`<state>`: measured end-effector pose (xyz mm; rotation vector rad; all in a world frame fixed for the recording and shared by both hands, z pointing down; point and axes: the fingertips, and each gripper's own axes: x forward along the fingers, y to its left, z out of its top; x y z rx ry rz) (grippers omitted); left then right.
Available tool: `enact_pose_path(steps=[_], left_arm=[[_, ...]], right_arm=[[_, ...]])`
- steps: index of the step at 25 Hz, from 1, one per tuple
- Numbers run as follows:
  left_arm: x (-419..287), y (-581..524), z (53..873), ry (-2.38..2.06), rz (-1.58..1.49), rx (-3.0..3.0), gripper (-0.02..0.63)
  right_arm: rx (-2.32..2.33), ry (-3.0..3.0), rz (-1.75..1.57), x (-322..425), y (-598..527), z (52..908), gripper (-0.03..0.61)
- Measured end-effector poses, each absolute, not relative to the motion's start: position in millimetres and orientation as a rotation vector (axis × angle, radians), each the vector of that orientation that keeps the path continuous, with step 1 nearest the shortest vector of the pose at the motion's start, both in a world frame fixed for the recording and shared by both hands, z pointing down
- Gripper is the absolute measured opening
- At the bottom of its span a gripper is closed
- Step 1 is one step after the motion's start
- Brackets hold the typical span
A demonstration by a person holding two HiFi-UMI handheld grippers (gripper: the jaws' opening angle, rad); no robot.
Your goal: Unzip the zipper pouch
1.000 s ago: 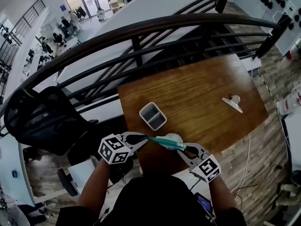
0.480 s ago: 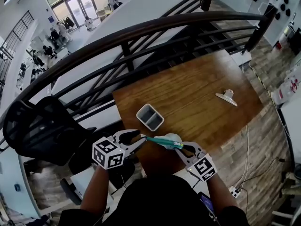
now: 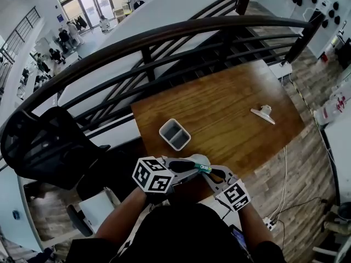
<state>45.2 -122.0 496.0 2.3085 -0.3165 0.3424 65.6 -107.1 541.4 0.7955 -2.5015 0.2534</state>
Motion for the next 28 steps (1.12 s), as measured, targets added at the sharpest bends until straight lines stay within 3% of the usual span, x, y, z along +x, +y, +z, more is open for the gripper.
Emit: enact_pose_path(steps=[28], left_arm=[[51, -114, 515, -0.306, 0.193, 1.950, 0.098]], right_arm=[[0.721, -2.453, 0.060, 51, -103, 540, 0.020]])
